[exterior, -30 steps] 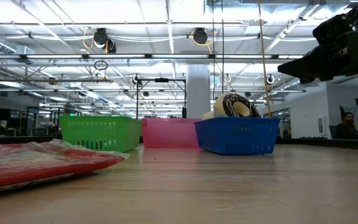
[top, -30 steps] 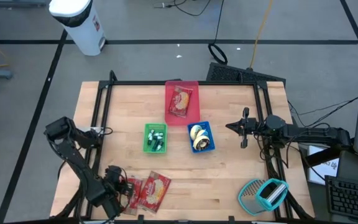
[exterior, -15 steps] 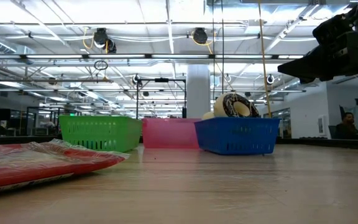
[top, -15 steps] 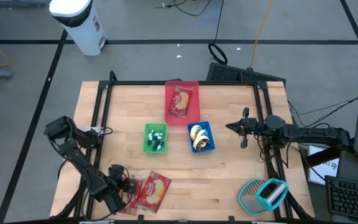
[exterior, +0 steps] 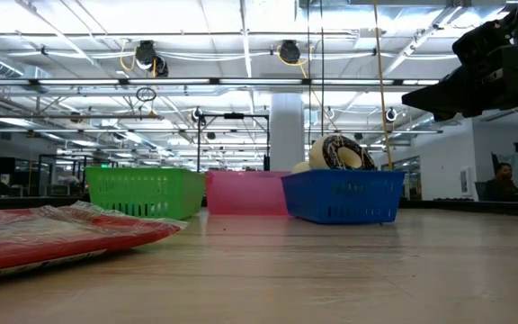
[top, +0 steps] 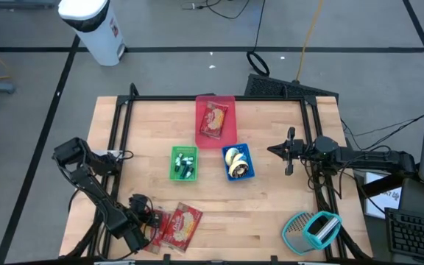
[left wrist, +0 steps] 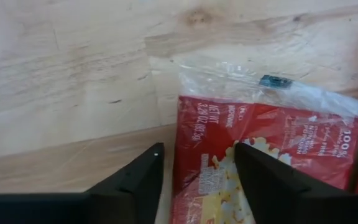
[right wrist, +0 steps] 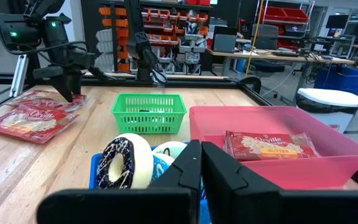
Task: Pick & Place Food Item
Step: Put the left red popcorn bag into the pink bin
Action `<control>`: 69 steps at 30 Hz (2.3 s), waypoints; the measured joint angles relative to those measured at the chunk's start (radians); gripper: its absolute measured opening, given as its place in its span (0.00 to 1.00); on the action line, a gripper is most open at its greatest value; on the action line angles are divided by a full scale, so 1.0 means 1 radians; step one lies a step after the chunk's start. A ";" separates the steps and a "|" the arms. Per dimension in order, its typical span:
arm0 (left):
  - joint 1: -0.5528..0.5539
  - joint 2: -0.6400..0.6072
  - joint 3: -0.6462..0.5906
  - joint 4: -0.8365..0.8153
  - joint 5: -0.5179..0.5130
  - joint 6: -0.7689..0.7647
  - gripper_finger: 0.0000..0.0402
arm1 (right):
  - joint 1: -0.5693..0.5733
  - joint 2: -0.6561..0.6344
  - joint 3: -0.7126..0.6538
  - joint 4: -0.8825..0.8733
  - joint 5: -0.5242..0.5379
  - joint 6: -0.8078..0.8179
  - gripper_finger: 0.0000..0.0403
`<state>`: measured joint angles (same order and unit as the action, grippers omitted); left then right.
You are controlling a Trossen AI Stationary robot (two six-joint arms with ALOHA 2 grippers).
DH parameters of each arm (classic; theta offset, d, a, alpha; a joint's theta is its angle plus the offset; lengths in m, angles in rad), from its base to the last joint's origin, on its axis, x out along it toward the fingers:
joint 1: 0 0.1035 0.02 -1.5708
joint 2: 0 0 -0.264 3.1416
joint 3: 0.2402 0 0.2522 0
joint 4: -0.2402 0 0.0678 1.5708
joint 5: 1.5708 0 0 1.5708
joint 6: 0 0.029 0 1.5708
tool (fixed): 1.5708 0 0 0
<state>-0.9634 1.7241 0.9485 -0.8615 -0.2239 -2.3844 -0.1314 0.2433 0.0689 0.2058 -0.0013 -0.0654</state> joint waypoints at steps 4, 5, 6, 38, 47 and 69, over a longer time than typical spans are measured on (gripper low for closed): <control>0.001 0.001 -0.001 0.000 -0.010 0.000 0.35 | 0.000 0.000 0.000 0.000 0.000 0.000 0.01; 0.001 0.001 -0.001 0.000 -0.011 0.000 0.31 | 0.000 0.000 0.000 0.000 0.000 0.000 0.01; 0.001 0.001 -0.001 -0.001 -0.013 0.000 0.27 | 0.000 0.000 0.000 0.000 0.000 0.000 0.01; 0.038 -0.148 0.241 -0.407 -0.479 0.104 0.01 | 0.000 0.000 0.000 0.000 0.000 0.000 0.01; 0.209 -0.216 0.316 -0.356 -0.706 0.448 0.01 | 0.000 0.000 0.000 0.000 0.000 -0.001 0.01; 0.973 -0.272 0.364 0.491 -0.308 1.767 0.01 | 0.000 0.000 0.000 0.000 0.000 -0.001 0.01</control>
<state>0.0095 1.4521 1.3128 -0.3705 -0.5315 -0.6170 -0.1314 0.2436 0.0691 0.2058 -0.0015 -0.0663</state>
